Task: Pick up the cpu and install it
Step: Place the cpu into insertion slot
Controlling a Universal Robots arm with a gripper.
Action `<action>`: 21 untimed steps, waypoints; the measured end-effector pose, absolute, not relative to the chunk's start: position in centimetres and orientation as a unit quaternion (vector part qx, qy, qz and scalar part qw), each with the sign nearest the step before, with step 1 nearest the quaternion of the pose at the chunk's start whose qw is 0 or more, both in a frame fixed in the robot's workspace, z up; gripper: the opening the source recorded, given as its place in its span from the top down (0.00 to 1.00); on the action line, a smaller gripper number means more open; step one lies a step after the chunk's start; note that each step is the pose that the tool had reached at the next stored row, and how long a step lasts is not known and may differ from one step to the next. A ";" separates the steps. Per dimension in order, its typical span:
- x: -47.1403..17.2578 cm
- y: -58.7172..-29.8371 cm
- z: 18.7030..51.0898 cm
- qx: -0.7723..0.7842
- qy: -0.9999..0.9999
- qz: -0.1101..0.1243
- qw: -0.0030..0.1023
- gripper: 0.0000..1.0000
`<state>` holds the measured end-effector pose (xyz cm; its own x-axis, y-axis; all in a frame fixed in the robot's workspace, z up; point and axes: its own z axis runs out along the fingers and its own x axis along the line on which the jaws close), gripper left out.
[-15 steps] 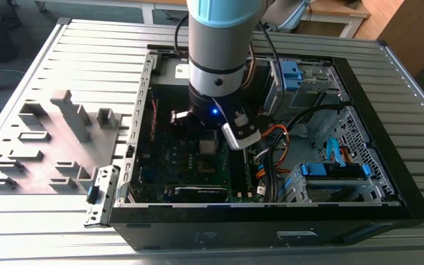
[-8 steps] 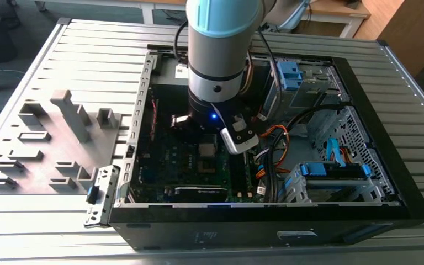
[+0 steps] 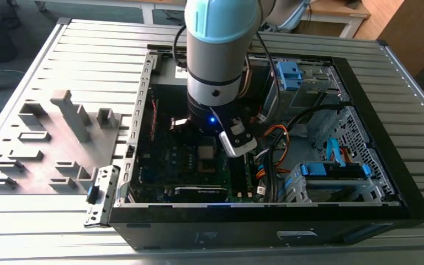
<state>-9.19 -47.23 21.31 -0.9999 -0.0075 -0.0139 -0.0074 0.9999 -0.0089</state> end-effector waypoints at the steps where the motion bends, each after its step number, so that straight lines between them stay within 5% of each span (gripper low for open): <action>1: -9.2 -47.3 21.3 -0.004 1.000 -0.004 0.007 0.53; 21: -9.2 -48.8 19.7 -0.003 1.000 -0.005 0.007 0.53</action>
